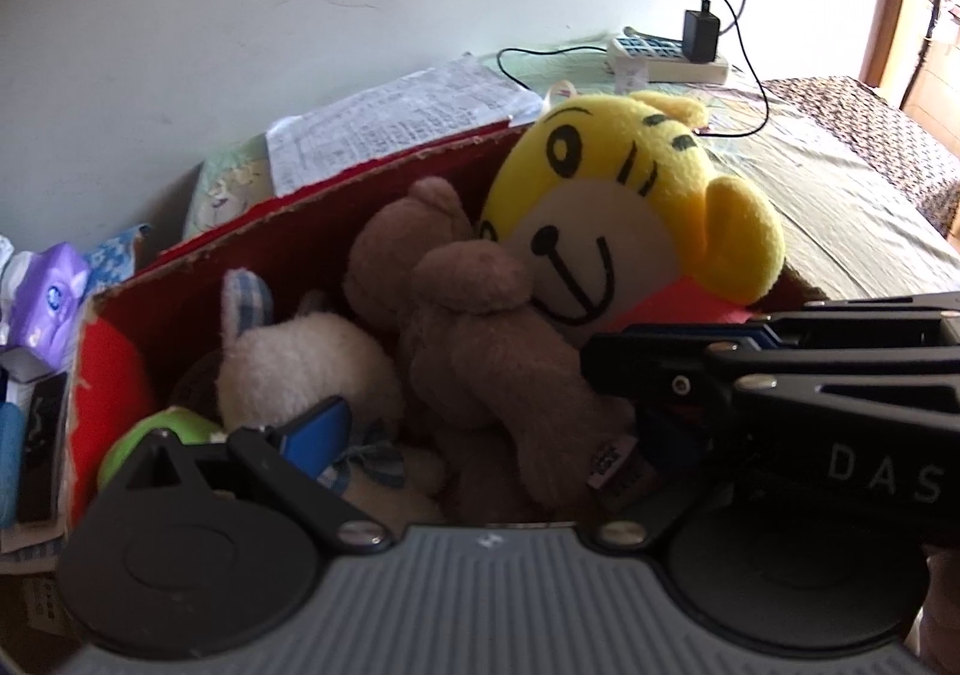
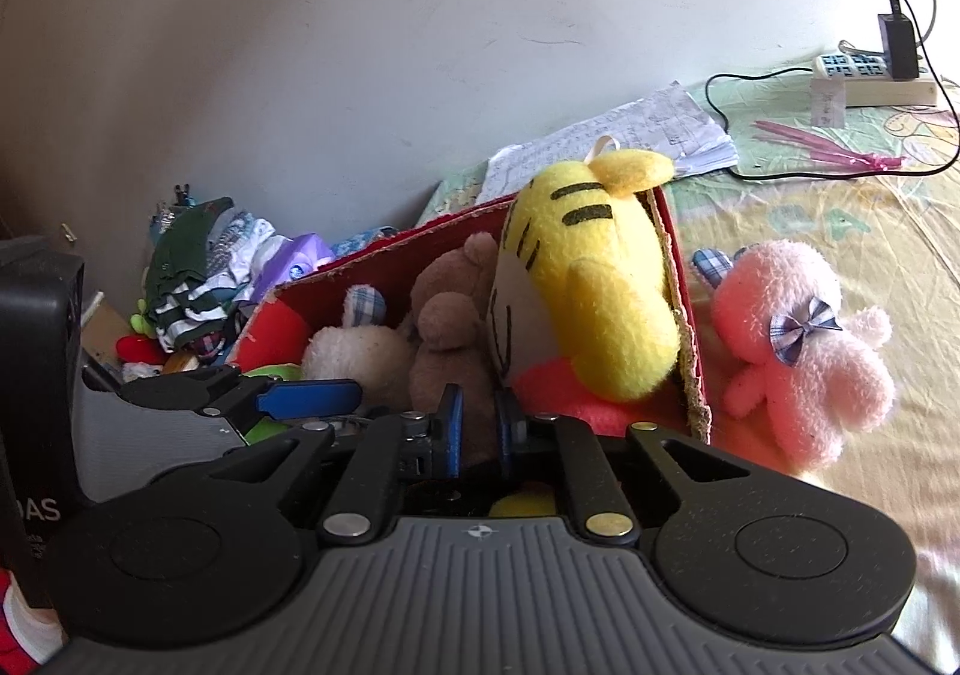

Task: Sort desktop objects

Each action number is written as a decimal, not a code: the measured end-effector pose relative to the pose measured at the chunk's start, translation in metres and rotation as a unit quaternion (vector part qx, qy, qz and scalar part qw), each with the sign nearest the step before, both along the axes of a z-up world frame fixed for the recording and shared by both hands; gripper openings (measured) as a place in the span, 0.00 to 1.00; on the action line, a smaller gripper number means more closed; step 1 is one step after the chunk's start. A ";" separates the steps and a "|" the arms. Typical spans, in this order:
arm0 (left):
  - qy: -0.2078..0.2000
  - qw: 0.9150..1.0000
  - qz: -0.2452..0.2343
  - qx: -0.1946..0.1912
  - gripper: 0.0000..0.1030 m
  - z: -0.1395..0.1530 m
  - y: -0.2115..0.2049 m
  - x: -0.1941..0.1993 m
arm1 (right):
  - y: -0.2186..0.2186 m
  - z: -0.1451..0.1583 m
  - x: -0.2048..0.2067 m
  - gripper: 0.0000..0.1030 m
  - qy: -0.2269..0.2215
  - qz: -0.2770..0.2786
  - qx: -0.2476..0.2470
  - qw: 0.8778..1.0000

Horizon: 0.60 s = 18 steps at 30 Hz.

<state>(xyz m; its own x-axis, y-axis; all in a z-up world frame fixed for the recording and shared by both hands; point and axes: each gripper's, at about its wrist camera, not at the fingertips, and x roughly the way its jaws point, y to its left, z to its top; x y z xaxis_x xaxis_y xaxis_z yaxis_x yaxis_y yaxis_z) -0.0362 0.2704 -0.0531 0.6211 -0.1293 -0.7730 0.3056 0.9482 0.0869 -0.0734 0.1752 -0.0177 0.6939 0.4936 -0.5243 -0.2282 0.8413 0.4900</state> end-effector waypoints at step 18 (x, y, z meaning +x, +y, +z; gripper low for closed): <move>0.000 0.996 0.086 -0.017 1.00 -0.003 -0.007 -0.003 | -0.015 -0.001 0.000 0.04 -0.011 0.060 0.050 0.997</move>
